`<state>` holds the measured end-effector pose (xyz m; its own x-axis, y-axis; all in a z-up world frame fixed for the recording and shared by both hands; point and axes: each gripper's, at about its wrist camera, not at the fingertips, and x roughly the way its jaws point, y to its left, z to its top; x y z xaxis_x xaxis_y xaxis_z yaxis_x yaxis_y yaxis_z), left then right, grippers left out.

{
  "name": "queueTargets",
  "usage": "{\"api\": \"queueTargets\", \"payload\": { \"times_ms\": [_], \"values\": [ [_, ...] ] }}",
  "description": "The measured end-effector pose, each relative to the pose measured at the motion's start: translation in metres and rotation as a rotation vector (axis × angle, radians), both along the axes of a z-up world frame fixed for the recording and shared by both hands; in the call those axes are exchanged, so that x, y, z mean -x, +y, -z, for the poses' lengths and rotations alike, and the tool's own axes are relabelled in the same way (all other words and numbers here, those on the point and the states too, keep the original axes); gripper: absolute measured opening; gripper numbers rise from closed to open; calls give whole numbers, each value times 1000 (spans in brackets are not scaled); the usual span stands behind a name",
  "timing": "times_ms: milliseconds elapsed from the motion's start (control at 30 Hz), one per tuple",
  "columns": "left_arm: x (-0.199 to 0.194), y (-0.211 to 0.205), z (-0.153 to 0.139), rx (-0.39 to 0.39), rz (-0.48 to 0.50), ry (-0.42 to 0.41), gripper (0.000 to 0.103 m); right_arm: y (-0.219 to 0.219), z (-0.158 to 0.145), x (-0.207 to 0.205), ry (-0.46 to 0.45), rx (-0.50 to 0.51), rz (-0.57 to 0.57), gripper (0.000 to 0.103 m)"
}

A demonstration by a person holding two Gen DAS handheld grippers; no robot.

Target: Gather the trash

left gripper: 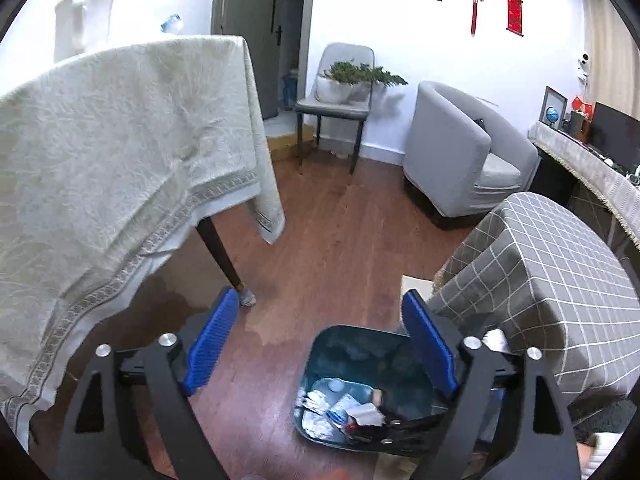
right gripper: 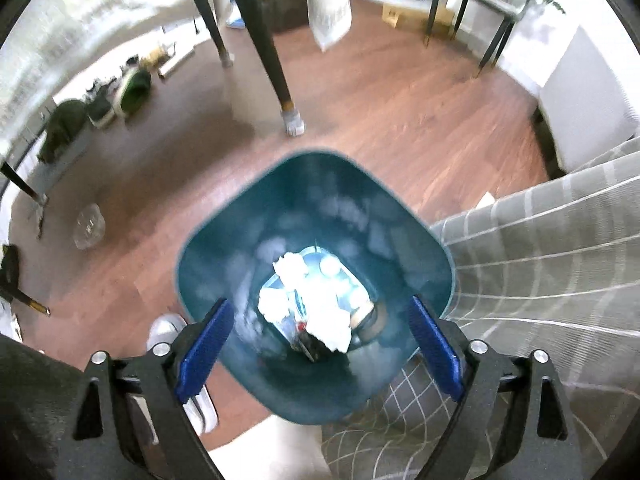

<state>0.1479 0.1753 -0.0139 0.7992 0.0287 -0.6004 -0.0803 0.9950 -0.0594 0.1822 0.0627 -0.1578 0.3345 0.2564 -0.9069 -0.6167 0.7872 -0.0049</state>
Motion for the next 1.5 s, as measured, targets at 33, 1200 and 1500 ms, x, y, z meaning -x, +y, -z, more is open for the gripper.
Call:
{"api": "queueTargets", "payload": {
  "times_ms": [33,1200,1500],
  "values": [
    [2,-1,2,-14,-10,1,90,-1,-5,2,-17,-14,4,80],
    [164,-56,-37,-70,-31,-179,99,-231,-196,201,-663,-310,410,99],
    [183,-88,-35,-89,31,-195,99,-274,-200,241,-723,-299,526,99]
  ]
}}
